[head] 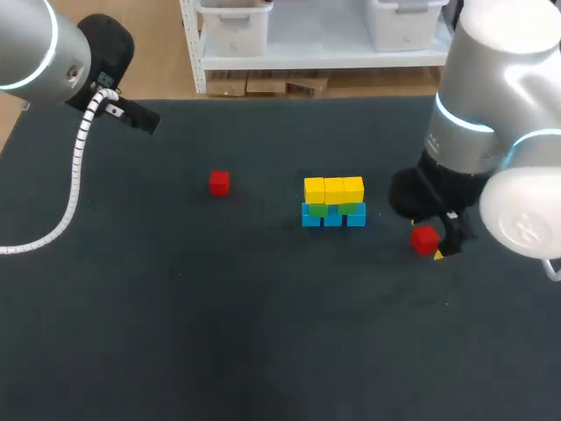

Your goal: Place the blue cubes, place green cubes on the blue cubes, place the yellow cubes on the green cubes, then place the red cubes on the yellow cubes, and place purple cube on the red cubes.

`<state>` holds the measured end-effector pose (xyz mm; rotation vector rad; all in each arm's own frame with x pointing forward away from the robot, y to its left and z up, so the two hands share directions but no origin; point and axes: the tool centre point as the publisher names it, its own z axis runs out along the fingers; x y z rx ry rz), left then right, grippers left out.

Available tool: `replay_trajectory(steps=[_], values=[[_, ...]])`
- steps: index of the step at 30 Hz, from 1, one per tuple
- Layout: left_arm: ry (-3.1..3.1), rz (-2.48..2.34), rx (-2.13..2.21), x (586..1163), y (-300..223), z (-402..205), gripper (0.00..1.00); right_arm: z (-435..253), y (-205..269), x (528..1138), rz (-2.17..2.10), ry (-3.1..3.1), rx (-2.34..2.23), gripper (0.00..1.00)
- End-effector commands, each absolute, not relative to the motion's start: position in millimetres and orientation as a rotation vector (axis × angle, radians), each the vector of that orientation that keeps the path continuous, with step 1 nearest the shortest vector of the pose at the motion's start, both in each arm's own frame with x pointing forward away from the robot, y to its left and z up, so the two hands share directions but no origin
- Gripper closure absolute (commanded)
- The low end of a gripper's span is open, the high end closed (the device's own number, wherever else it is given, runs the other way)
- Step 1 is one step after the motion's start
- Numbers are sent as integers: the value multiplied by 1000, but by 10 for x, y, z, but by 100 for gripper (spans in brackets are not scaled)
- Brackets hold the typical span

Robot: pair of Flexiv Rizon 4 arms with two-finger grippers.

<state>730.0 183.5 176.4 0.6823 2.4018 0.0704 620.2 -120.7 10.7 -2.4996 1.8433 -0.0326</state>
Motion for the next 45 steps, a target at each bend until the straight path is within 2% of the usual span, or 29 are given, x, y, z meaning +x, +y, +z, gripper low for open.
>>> replay_trajectory(steps=[1, 3, 9, 13, 15, 17, 34, 45], values=[[2401, 65, 686, 7309, 1846, 1765, 0, 82, -1211, 6276, -9, 1864, -2495, 39], [2401, 65, 686, 7309, 1846, 1765, 0, 84, -1219, 6287, -9, 1866, -2492, 50], [2401, 65, 686, 7309, 1846, 1765, 0, 79, -1242, 6300, -6, 1876, -2490, 58], [2401, 65, 686, 7309, 1846, 1765, 0, 102, -1251, 6301, 15, 1896, -2460, 78], [2401, 65, 686, 7309, 1846, 1765, 0, 129, -1247, 6305, 36, 1918, -2436, 95], [2401, 65, 686, 7309, 1846, 1765, 0, 175, -1247, 6306, 43, 1946, -2409, 100], [2401, 65, 686, 7309, 1846, 1765, 0, 1134, -1552, 6556, -122, 2176, -2070, 100], [2401, 65, 686, 7309, 1846, 1765, 0, 1644, -1143, 6731, -173, 2110, -2099, 100]])
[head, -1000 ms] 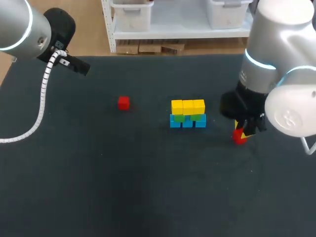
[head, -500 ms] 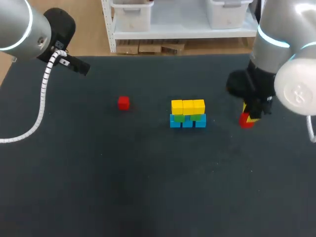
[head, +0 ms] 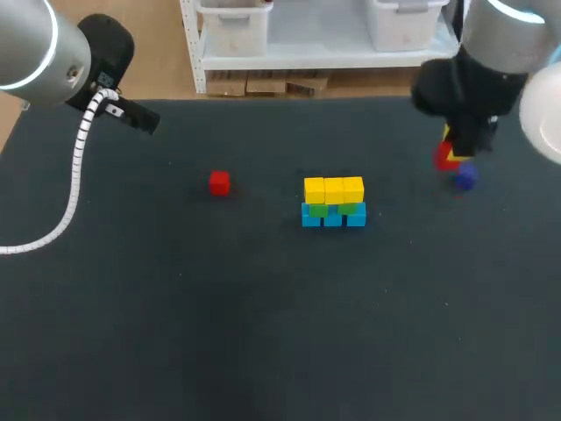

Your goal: Place the blue cubes, place green cubes on the blue cubes, place the yellow cubes on the green cubes, then place the red cubes on the yellow cubes, and place purple cube on the red cubes.

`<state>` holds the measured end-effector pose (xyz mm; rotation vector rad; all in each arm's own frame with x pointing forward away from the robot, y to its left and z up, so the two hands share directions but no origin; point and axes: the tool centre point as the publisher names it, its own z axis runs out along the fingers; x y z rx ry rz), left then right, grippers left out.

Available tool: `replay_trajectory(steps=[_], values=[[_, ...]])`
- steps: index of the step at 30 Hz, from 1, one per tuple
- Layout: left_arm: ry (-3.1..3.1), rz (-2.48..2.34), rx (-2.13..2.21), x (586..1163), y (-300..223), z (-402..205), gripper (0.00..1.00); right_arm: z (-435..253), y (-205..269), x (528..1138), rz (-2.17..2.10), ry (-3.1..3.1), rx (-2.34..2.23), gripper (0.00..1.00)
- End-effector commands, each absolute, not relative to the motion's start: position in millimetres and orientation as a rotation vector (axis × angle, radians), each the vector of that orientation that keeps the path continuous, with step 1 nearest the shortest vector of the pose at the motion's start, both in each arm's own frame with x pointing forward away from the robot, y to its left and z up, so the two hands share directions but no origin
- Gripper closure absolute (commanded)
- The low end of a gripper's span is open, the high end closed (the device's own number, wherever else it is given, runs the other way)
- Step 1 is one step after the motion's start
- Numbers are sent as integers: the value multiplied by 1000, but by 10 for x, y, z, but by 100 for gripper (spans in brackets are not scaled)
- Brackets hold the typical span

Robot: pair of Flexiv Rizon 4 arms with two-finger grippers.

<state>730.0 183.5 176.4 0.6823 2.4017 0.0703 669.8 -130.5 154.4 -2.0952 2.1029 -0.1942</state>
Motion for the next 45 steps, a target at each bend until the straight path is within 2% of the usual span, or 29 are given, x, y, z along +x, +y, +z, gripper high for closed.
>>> replay_trajectory(steps=[1, 14, 18, 23, 26, 45], values=[[2401, 65, 686, 7309, 1846, 1765, 0, 1652, -1081, 6749, -169, 2110, -2097, 100], [2401, 65, 686, 7309, 1846, 1765, 0, 1635, -543, 6891, -70, 2182, -1989, 100], [2401, 65, 686, 7309, 1846, 1765, 0, 1614, -436, 6892, -71, 2195, -1980, 96], [2401, 65, 686, 7309, 1846, 1765, 0, 1516, -353, 6911, -85, 2203, -1984, 95], [2401, 65, 686, 7309, 1846, 1765, 0, 1455, -301, 6904, -61, 2196, -2001, 100], [2401, 65, 686, 7309, 1846, 1765, 0, 1176, -48, 6918, 13, 2147, -2161, 97]])
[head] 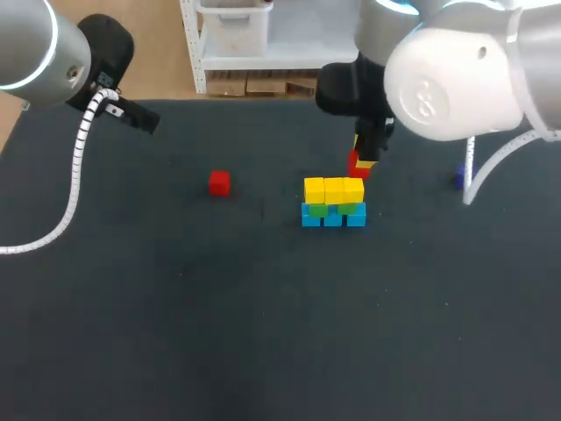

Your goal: Place the blue cubes, place green cubes on the blue cubes, place the yellow cubes on the green cubes, then place the red cubes on the yellow cubes, and place purple cube on the red cubes.

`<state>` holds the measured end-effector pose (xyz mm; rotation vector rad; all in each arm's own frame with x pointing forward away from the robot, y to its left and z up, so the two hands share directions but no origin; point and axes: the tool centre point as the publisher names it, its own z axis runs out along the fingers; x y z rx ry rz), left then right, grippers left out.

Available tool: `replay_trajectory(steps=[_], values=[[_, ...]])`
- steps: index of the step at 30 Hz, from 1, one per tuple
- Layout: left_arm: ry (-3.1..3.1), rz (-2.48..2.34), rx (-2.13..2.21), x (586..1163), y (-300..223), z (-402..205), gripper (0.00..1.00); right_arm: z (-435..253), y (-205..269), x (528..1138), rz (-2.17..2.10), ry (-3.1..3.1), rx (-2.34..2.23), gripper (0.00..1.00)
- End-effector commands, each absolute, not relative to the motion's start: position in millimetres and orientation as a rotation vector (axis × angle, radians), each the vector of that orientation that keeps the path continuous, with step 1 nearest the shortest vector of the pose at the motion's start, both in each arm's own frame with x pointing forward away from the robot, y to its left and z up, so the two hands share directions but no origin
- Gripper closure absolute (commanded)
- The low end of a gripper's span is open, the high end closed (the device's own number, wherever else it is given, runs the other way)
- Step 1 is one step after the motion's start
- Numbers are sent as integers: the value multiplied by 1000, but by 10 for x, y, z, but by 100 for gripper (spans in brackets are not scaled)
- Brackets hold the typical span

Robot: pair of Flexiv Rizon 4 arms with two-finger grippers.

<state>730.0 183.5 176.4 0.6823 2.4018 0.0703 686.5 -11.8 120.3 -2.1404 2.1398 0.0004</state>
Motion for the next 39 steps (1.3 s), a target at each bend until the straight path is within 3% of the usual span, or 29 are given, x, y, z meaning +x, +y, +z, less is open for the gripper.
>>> replay_trajectory(steps=[1, 39], values=[[2401, 65, 686, 7309, 1846, 1765, 0, 1173, -41, 6916, 14, 2146, -2164, 97], [2401, 65, 686, 7309, 1846, 1765, 0, 1033, 22, 6834, 13, 2149, -2233, 89]])
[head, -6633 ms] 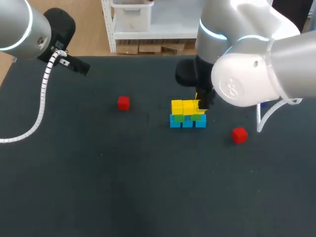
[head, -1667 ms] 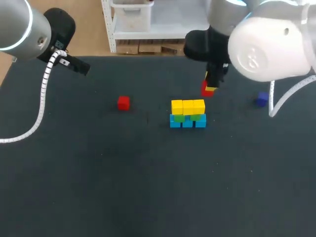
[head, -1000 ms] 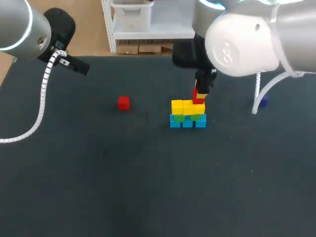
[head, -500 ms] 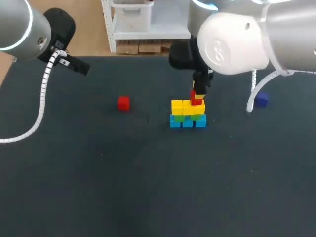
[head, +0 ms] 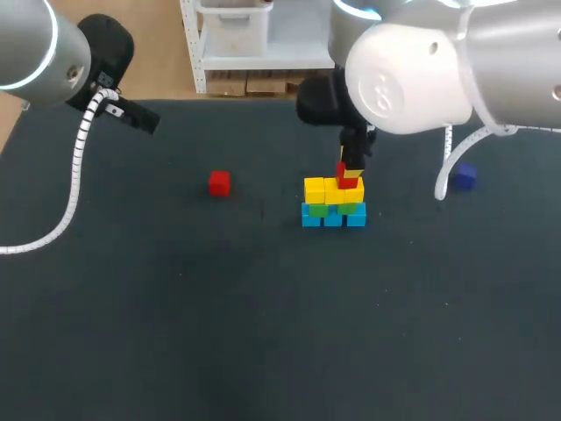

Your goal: Place the blue cubes, place green cubes on the blue cubes, place the yellow cubes on the green cubes, then place the red cubes on the yellow cubes, and place purple cube on the red cubes.

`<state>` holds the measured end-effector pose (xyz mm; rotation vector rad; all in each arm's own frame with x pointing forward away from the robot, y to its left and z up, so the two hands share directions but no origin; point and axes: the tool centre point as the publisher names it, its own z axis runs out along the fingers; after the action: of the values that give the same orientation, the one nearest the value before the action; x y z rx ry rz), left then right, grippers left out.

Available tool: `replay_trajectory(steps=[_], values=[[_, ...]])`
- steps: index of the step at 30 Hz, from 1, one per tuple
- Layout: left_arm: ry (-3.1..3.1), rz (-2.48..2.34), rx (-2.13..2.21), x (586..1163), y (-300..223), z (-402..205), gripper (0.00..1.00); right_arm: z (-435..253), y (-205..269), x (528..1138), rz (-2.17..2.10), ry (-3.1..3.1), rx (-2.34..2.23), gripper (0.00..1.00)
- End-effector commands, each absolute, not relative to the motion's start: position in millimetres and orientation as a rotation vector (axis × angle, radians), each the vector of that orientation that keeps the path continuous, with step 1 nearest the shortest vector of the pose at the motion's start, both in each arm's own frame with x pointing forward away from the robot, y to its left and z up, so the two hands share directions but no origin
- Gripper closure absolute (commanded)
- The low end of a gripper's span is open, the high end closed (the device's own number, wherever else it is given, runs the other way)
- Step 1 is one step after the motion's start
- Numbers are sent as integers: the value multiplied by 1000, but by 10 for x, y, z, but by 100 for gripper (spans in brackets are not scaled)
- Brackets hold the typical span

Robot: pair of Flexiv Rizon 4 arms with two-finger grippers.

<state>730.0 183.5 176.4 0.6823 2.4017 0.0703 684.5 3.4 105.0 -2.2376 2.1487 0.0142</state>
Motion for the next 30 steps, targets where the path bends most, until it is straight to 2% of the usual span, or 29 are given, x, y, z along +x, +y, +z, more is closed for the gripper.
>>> replay_trajectory(steps=[1, 20, 30], values=[[2401, 65, 686, 7309, 1846, 1765, 0, 1030, 22, 6834, 13, 2151, -2233, 89], [2401, 65, 686, 7309, 1846, 1765, 0, 1002, 45, 6826, 14, 2138, -2241, 85], [2401, 65, 686, 7309, 1846, 1765, 0, 993, 41, 6816, 15, 2137, -2239, 76]])
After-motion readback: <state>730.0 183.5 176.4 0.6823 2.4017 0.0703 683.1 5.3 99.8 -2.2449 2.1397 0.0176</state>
